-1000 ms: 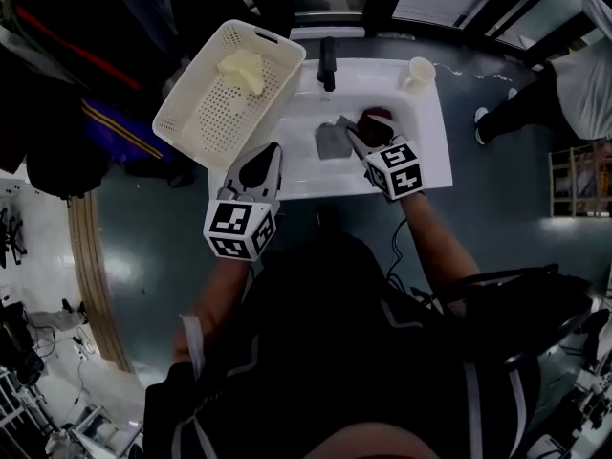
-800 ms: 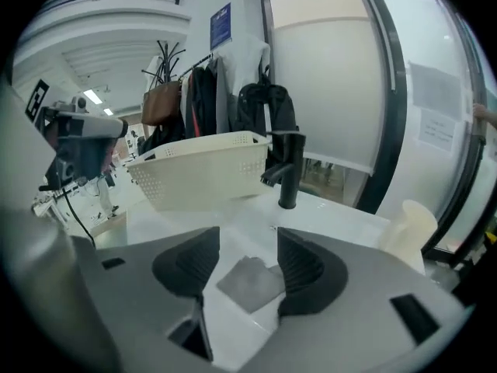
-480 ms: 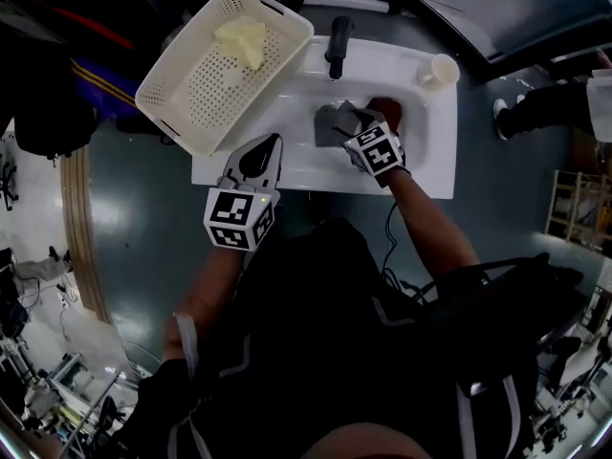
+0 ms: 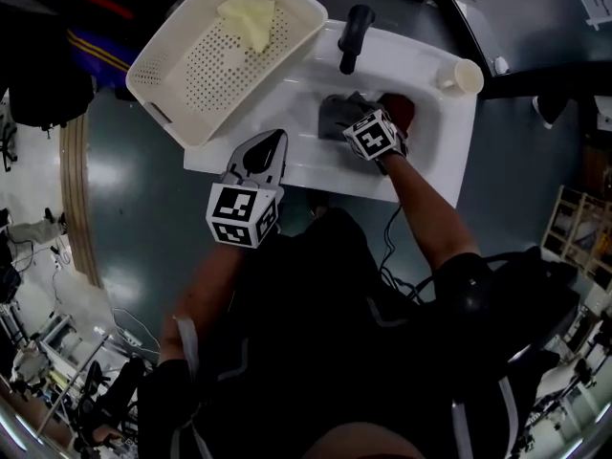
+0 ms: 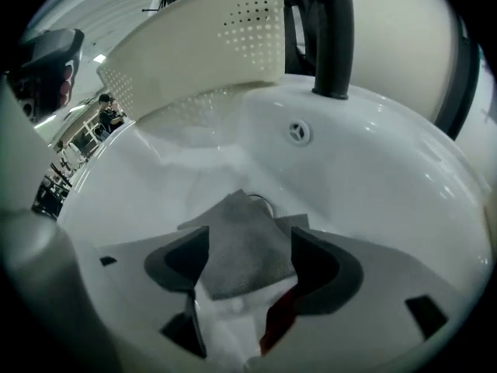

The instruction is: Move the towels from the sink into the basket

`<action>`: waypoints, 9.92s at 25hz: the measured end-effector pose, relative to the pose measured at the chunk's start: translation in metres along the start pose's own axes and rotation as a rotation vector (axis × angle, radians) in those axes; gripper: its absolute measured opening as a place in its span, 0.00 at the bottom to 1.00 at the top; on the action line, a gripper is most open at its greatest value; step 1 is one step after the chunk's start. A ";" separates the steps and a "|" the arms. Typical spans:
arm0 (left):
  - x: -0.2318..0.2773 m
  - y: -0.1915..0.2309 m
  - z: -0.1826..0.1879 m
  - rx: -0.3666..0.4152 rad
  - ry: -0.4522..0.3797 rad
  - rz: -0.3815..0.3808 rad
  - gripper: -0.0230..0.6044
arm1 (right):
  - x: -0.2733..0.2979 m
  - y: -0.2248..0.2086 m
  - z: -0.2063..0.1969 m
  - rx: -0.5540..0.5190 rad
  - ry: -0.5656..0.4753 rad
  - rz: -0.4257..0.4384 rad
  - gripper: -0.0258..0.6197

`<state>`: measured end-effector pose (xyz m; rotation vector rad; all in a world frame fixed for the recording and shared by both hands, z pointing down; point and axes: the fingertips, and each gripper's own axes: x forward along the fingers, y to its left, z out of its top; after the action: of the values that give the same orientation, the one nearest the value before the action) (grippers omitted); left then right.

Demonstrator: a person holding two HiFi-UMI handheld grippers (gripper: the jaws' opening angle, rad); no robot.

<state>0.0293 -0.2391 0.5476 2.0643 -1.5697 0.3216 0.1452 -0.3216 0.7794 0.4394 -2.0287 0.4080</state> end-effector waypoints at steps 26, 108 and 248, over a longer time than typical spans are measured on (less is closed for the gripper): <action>-0.052 0.016 0.008 -0.051 -0.084 0.003 0.04 | -0.010 0.017 0.007 -0.072 0.071 -0.077 0.12; -0.237 0.248 0.067 -0.078 -0.351 0.330 0.04 | 0.045 0.116 0.344 -0.206 0.062 -0.047 0.32; -0.159 0.068 0.036 0.014 -0.259 0.040 0.04 | -0.219 0.118 0.183 0.150 -0.544 -0.222 0.23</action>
<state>-0.0869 -0.1405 0.4579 2.1562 -1.7645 0.0809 0.0501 -0.2713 0.4902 0.9407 -2.4420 0.3266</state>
